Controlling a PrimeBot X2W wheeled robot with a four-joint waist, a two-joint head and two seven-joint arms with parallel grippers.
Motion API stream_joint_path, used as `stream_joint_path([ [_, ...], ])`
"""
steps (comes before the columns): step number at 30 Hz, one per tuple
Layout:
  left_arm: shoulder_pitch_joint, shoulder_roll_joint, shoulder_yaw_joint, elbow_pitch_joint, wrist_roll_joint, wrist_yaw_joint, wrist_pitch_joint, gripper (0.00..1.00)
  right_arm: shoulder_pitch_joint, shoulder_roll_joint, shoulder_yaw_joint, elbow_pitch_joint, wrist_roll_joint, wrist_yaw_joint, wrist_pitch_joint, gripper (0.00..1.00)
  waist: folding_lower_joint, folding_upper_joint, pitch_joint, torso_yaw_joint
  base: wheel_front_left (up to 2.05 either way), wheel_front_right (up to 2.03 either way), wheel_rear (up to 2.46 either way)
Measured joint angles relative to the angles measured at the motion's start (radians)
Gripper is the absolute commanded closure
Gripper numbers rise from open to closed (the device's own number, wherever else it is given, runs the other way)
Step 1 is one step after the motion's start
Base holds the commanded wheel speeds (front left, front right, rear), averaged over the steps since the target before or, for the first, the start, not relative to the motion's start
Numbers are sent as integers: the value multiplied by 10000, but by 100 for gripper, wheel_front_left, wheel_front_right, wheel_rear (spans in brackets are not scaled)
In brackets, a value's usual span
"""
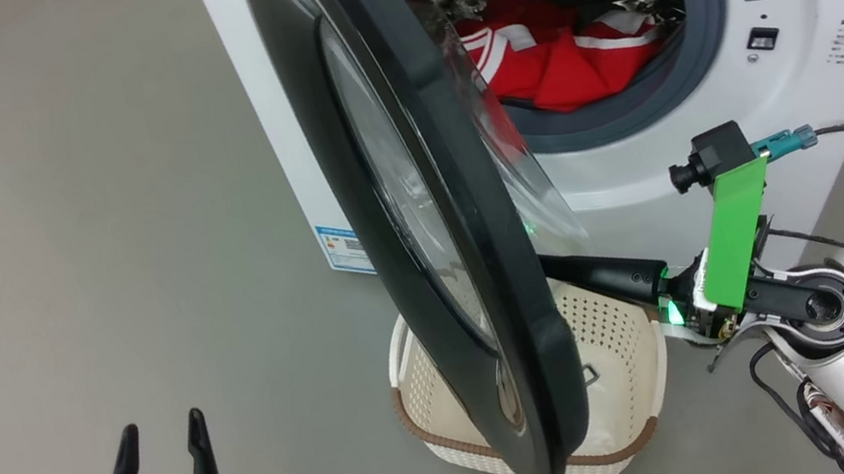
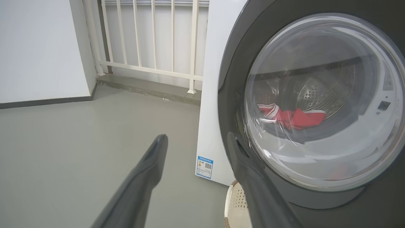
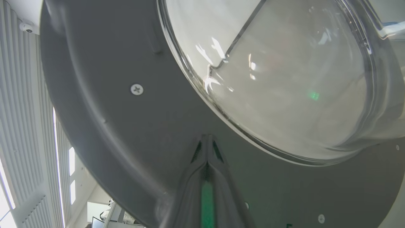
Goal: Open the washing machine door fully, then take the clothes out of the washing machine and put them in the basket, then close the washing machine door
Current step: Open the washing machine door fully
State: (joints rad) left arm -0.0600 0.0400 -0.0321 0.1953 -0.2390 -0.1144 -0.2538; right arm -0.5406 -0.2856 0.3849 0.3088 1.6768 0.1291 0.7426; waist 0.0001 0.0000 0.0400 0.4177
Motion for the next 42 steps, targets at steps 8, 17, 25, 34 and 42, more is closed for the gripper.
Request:
stream_joint_path([
  [8, 39, 96, -59, -2, -2, 59, 2, 0, 106, 313, 123, -38, -6, 0, 146, 100, 0, 0, -105, 415, 0, 0, 0],
  [17, 142, 132, -113, 4, -10, 136, 2, 0, 129, 646, 247, -10, -123, 0, 267, 100, 0, 0, -138, 648, 0, 0, 0],
  [25, 144, 148, -196, 4, -36, 190, 2, 0, 129, 1120, 362, 98, -125, 0, 395, 100, 0, 0, -207, 787, 0, 0, 0],
  [34, 147, 217, -274, 6, -75, 230, 2, 0, 128, 1402, 460, 253, -217, 0, 420, 100, 0, 0, -256, 944, 0, 0, 0],
  [42, 151, 238, -309, 6, -109, 240, 2, 0, 128, 1563, 499, 314, -385, 0, 497, 100, 0, 0, -300, 947, 0, 0, 0],
])
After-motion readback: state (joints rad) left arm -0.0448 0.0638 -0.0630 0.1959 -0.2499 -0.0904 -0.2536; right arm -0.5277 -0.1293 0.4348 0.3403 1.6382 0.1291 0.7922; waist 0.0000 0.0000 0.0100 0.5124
